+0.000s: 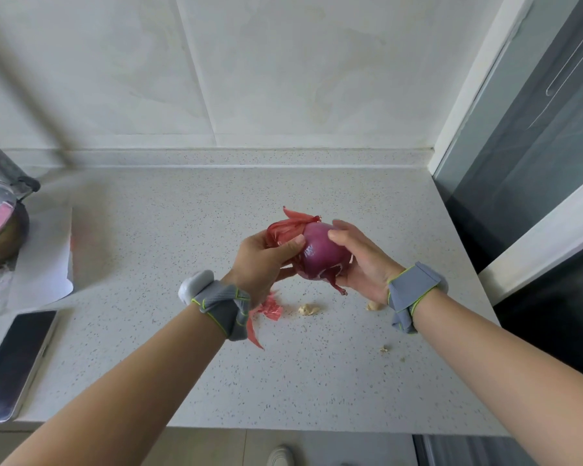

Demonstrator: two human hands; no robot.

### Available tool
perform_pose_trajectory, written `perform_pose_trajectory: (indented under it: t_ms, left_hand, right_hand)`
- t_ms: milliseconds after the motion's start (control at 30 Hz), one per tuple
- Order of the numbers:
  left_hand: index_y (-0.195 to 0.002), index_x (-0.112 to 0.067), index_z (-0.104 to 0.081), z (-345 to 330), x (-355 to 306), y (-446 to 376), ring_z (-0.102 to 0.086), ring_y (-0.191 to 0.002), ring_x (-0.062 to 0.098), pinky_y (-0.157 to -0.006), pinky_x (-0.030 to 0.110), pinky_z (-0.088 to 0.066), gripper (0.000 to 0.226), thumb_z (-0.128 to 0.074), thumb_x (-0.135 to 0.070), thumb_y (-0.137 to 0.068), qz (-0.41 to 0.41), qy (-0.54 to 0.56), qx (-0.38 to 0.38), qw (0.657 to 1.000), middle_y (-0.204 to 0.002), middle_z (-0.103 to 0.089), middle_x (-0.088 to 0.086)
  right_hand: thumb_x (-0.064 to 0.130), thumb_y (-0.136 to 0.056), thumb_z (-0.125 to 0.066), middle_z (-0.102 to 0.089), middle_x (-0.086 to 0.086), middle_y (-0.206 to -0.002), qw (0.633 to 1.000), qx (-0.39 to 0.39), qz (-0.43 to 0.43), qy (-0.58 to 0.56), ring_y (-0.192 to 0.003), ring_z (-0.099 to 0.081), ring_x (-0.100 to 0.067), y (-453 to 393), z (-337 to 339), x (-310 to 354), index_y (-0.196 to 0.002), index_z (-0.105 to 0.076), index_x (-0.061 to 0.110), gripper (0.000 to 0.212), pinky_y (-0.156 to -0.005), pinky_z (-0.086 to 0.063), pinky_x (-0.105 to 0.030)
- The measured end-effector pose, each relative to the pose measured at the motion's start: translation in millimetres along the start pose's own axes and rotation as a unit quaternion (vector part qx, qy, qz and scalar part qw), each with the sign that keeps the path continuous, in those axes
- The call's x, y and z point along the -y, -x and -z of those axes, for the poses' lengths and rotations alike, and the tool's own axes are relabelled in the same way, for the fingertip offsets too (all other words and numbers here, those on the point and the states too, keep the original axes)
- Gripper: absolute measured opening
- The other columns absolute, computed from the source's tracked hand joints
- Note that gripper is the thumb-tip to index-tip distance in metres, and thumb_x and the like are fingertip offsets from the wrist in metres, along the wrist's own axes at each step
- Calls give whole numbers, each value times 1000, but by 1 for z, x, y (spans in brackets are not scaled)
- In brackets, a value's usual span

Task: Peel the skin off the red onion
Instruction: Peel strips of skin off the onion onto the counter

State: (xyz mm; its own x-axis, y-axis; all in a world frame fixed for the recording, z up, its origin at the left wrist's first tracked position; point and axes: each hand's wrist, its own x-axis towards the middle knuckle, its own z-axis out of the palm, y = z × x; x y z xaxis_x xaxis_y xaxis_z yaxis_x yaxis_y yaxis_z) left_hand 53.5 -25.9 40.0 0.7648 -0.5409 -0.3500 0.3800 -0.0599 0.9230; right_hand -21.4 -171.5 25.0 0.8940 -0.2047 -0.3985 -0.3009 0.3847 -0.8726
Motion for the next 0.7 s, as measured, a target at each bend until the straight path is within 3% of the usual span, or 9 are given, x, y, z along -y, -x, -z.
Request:
perform_pose_trajectory:
  t_ms: [67,133,233,367,433,533,633,700]
  left_hand:
    - [-108,-2,-60,0,1,-1,-66,-93,36,-82,46,-56,29,-65,-11,-80,-19,-73,-7,997,-103,-66,22]
    - [-111,1,-57,-2,4,1,-65,-94,40,-81,51,-55,34,-66,-10,-80,-37,-125,-7,991,-106,-64,26]
    - [-109,1,-55,-1,6,3,-64,-92,39,-79,50,-56,29,-64,-7,-82,-51,-155,-4,987,-103,-63,24]
    - [-101,0,-54,6,8,5,-65,-76,30,-63,37,-60,19,-60,0,-83,-26,-127,3,992,-86,-61,14]
    - [-100,3,-53,11,10,4,-64,-70,30,-54,36,-60,20,-60,6,-81,-11,-96,-26,995,-83,-59,16]
    - [-93,2,-53,16,14,-1,-62,-68,31,-54,38,-60,17,-59,10,-79,-19,-95,-45,994,-81,-56,19]
    - [-83,-5,-48,20,16,-3,-59,-66,31,-53,39,-59,18,-57,10,-81,-22,-84,-46,995,-78,-54,17]
    - [-90,-4,-49,22,15,-3,-59,-66,30,-52,35,-59,17,-55,10,-82,-11,-53,-44,998,-78,-55,17]
  right_hand:
    - [32,-81,-66,-50,7,-108,988,-13,34,149,-100,-59,-19,1,-3,2,-127,-39,34,54,-75,-53,-27]
    - [30,-71,-77,-54,11,-105,951,-14,101,290,-94,-59,-10,1,-6,1,-121,-46,35,59,-70,-50,-13]
    - [33,-66,-81,-57,10,-106,917,-20,134,375,-92,-57,-8,1,-6,-3,-124,-52,30,65,-72,-46,-9]
    - [29,-68,-80,-56,11,-105,919,-8,124,375,-94,-56,-8,4,-2,-6,-126,-52,29,65,-75,-46,-10]
    - [26,-68,-80,-56,10,-110,925,1,119,360,-100,-56,-10,5,0,-7,-126,-53,28,65,-80,-46,-14]
    - [25,-67,-81,-56,4,-123,929,2,113,352,-110,-55,-15,3,3,-11,-129,-52,28,69,-90,-46,-23]
    - [19,-68,-80,-56,6,-121,938,18,120,325,-109,-56,-13,4,4,-10,-127,-52,30,66,-82,-46,-12]
    - [12,-70,-78,-57,13,-112,945,33,125,302,-104,-58,-4,8,3,-8,-120,-53,35,60,-74,-47,-7]
